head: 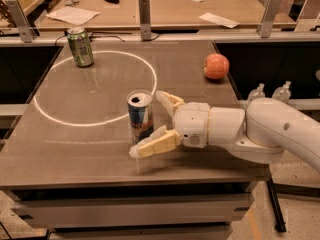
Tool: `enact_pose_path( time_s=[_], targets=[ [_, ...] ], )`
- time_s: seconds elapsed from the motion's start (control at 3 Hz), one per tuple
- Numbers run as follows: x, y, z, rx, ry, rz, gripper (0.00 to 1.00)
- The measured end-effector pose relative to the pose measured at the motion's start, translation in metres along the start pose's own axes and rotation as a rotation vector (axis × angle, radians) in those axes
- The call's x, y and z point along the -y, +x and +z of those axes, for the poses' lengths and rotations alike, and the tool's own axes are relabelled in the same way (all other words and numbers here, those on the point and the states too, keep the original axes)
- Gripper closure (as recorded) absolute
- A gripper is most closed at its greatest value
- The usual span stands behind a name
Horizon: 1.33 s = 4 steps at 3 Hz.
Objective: Knock redbull can over
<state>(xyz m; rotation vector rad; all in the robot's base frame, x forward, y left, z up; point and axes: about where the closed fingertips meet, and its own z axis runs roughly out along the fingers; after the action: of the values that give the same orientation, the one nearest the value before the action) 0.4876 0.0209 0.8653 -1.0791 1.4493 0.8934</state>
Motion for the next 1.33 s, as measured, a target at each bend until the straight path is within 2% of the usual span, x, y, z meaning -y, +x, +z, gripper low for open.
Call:
enact_pose_path(
  time_s=[0.33, 1.0, 1.33],
  targets=[
    [0.002, -0.004, 0.009, -0.001, -0.009, 0.006, 0.18],
    [0.0, -0.01, 0.019, 0.001, -0.033, -0.005, 0.64],
    [0.006, -0.032, 0.018, 0.085, -0.039, -0.086, 0.87]
  ],
)
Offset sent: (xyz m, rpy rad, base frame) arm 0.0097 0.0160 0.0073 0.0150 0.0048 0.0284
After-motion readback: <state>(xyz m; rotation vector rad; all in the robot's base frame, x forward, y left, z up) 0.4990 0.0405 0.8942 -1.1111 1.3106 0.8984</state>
